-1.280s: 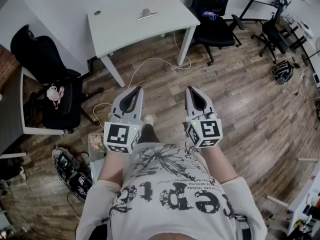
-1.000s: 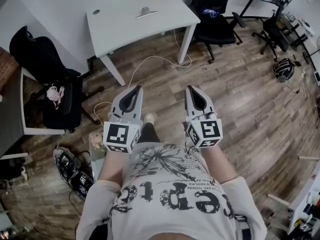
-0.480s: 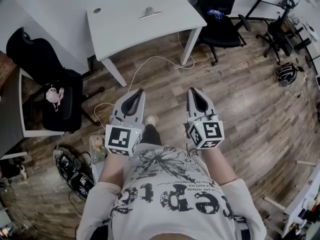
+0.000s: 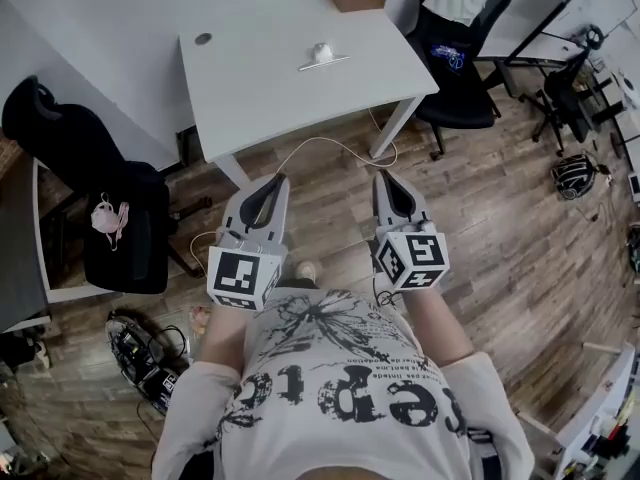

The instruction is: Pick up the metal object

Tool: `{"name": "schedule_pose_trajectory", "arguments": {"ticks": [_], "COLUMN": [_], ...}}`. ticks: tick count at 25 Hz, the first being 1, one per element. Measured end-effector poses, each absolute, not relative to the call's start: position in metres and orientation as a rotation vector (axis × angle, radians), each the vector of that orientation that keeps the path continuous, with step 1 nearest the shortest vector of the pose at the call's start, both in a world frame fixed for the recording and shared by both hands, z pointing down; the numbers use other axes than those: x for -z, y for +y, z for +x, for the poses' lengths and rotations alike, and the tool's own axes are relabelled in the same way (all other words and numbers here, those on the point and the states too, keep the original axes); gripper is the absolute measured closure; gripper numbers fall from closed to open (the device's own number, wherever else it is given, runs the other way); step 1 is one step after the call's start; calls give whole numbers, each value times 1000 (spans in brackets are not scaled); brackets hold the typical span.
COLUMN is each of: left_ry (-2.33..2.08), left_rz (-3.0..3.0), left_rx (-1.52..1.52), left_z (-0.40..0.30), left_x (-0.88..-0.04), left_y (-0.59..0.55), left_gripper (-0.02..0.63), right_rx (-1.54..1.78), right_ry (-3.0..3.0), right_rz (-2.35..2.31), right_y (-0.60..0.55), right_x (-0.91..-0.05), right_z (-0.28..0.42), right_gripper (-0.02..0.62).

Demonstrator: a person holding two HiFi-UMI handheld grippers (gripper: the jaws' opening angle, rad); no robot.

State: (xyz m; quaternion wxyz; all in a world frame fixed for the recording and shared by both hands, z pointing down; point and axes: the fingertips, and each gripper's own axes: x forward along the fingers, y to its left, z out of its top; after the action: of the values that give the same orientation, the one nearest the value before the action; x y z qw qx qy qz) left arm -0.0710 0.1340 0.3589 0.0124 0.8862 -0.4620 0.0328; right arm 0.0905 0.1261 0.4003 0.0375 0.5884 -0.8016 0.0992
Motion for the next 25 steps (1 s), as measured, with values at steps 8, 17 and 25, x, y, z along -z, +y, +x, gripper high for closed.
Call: {"name": "schedule_pose_trajectory", "arguments": {"ticks": [8,17,25], "left_ry": [-1508,-1725,-1908], "left_rz": [2679,2510,2357], "left_rx": [-126,-131,-97], "left_z": [-97,-90,-37], "left_x": [-372,-382,-371], "left_y": [62,-35,-134], "left_gripper": [595,595,595], "right_rx": [-353,-335,-195], "right_ry": [-2466,-2579,-2652], "right_rz": [1729,1558,1330], "right_y": [42,-78,-206], "right_x": [-413,-421,-407], "right_z": [74,87,132], "right_gripper": [605,606,604]}}
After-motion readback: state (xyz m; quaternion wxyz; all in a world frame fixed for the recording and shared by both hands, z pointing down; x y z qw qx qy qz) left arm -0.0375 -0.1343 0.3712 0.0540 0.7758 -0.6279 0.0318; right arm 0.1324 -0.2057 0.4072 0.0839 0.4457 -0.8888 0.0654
